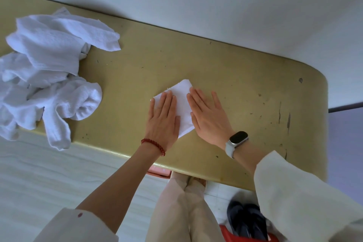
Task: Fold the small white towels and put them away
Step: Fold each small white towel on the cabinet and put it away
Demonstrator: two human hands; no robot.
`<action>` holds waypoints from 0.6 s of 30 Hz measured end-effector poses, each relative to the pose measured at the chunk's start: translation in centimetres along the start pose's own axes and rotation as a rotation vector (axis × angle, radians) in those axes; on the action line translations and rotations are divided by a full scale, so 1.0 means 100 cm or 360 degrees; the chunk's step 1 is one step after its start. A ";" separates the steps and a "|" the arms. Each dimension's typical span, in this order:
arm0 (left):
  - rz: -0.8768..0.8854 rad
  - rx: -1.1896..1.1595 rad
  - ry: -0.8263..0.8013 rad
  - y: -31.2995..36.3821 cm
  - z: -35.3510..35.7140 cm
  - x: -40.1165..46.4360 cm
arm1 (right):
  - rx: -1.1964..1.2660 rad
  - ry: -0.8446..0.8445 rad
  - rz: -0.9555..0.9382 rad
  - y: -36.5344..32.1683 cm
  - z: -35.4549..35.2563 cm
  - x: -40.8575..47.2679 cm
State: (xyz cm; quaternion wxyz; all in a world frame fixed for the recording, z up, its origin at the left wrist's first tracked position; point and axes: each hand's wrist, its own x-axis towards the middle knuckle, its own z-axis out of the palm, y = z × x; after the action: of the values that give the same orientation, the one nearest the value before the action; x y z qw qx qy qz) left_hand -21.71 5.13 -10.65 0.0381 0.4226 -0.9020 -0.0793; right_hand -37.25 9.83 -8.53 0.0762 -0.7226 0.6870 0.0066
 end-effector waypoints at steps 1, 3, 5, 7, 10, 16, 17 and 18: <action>-0.0048 0.0053 -0.0035 0.000 0.000 -0.001 | -0.0022 -0.0069 0.0013 -0.002 0.003 0.002; -0.0096 0.0104 -0.0111 -0.002 0.000 -0.004 | 0.0004 -0.0182 0.0042 0.001 0.012 0.001; -0.0107 0.0113 -0.0149 -0.004 0.000 -0.004 | 0.0042 -0.0232 0.0113 0.007 0.016 0.000; -0.0110 0.0098 -0.0168 -0.006 0.000 -0.005 | 0.0076 -0.0253 0.0175 0.015 0.014 -0.002; -0.0063 0.0062 -0.0169 -0.009 -0.003 -0.005 | 0.0080 -0.0263 0.0157 0.024 0.004 -0.001; 0.0283 0.0070 -0.0048 -0.029 -0.006 0.003 | -0.0105 -0.0208 -0.0344 0.020 -0.018 0.031; 0.0308 0.0090 -0.0067 -0.033 -0.007 0.004 | -0.0099 -0.0306 -0.0366 0.019 -0.018 0.036; 0.0329 0.0119 -0.0074 -0.037 -0.009 0.005 | -0.0082 -0.0397 -0.0347 0.019 -0.016 0.039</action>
State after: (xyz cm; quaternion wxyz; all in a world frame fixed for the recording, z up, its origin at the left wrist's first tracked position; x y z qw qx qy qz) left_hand -19.10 2.33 -10.42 0.0093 0.3266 -0.9437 -0.0509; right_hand -39.11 5.64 -7.59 0.1425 -0.7881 0.5894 0.1054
